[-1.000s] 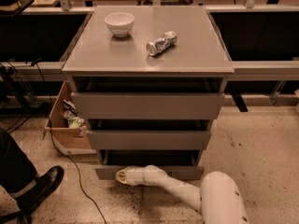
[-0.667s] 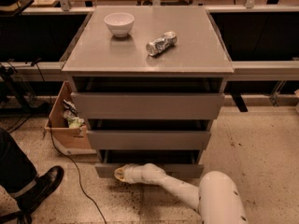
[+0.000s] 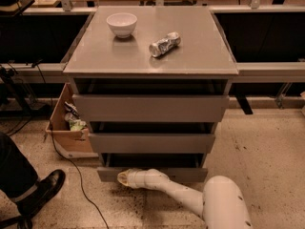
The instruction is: Close bottom drawer
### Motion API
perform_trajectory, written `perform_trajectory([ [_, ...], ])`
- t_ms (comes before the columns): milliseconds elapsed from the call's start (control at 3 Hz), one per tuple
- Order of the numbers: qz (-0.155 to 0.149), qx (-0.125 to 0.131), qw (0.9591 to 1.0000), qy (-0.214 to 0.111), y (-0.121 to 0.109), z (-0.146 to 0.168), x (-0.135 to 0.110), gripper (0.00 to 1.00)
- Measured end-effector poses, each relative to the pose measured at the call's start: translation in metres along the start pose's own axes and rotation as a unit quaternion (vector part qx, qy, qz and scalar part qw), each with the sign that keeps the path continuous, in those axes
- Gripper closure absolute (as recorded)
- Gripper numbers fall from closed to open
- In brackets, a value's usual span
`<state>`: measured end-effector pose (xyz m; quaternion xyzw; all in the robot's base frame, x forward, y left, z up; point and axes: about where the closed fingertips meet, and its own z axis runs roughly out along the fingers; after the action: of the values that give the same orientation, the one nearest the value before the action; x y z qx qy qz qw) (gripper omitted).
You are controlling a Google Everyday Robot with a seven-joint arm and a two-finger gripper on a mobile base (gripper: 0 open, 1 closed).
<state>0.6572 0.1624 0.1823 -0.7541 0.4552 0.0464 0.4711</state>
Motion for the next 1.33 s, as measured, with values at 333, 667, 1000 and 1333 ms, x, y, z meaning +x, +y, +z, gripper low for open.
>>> perform_trajectory([
  [333,-0.014,0.011,0.9997,0.017,-0.009,0.002,0.007,1.00],
  [667,-0.031,0.028,0.9985,0.035,-0.027,0.003,0.016,1.00],
  [1000,-0.037,0.035,0.9979,0.041,-0.033,0.003,0.018,1.00],
  [1333,-0.052,0.055,0.9958,0.051,-0.050,0.006,0.022,1.00],
])
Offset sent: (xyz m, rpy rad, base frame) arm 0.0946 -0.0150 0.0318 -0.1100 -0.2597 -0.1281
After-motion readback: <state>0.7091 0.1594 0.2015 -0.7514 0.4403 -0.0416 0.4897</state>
